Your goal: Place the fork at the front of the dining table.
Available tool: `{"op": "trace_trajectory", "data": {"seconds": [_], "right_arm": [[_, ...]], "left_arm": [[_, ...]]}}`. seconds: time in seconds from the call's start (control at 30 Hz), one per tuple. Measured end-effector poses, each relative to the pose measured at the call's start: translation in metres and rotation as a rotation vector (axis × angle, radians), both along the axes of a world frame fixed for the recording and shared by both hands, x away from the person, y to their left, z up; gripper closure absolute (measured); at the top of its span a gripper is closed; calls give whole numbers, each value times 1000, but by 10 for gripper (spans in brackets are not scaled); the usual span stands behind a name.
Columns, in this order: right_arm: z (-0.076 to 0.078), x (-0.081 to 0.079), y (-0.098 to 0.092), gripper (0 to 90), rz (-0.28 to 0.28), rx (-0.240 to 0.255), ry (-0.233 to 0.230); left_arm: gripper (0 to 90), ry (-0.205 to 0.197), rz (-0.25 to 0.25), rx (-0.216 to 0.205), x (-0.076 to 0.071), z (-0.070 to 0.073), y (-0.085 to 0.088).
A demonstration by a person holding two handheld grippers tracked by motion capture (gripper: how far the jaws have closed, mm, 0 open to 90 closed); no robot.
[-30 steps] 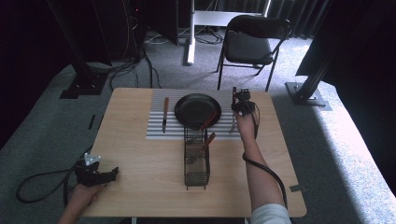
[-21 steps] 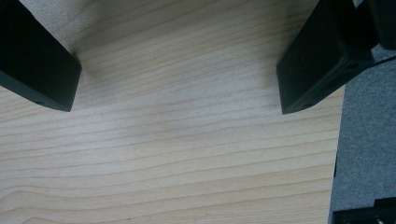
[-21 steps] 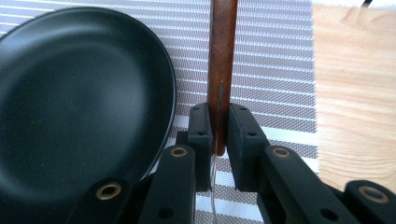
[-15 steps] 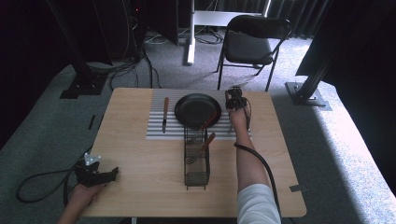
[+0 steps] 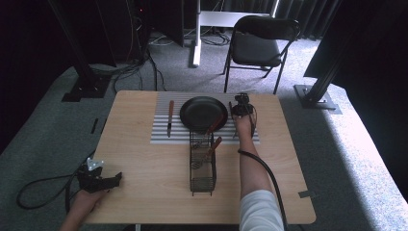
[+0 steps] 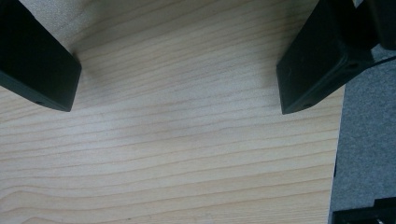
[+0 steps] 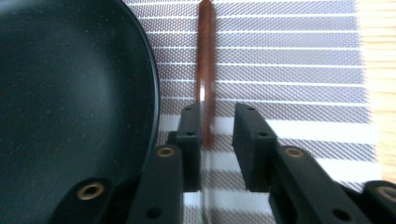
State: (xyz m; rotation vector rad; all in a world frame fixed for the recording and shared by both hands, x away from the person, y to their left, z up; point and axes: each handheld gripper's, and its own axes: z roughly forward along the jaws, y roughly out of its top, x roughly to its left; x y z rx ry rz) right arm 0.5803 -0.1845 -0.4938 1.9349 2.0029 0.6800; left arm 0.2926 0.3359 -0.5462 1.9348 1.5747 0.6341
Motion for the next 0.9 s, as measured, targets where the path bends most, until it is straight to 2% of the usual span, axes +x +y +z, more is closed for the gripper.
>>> {"op": "trace_trajectory", "data": {"seconds": [0.07,0.1,0.2,0.3,0.37,0.43,0.5,0.57,0.63,0.73,0.77,0.8,0.9], "right_arm": [[4,-12,-3,702,21,13,-11],[6,-23,-4,702,37,13,-33],[5,-47,-7,711,81,15,-44],[-1,-62,-11,763,104,13,-27],[-1,-64,-13,798,102,20,-29],[-2,-69,-17,804,99,76,-38],[0,-69,-17,805,94,92,-51],[0,-68,-15,804,96,95,-51],[-3,-64,-11,799,114,65,-25],[-6,-62,-11,809,115,61,-11],[-8,-62,-12,832,109,64,-10],[-11,-62,-18,860,86,93,-10],[-14,-63,-25,850,61,86,-3]], "left_arm": [[0,0,0,0,0,0,0],[0,0,0,0,0,0,0],[0,0,0,0,0,0,0],[0,0,0,1,0,0,0],[0,0,4,0,0,0,0],[0,0,7,0,0,0,-1],[0,0,7,0,0,0,-1],[0,0,7,0,0,0,-1],[0,0,7,0,0,0,0],[0,0,7,0,0,0,0],[0,0,7,0,0,0,0],[0,0,7,0,0,0,-1],[0,0,7,0,0,0,-1]]}}
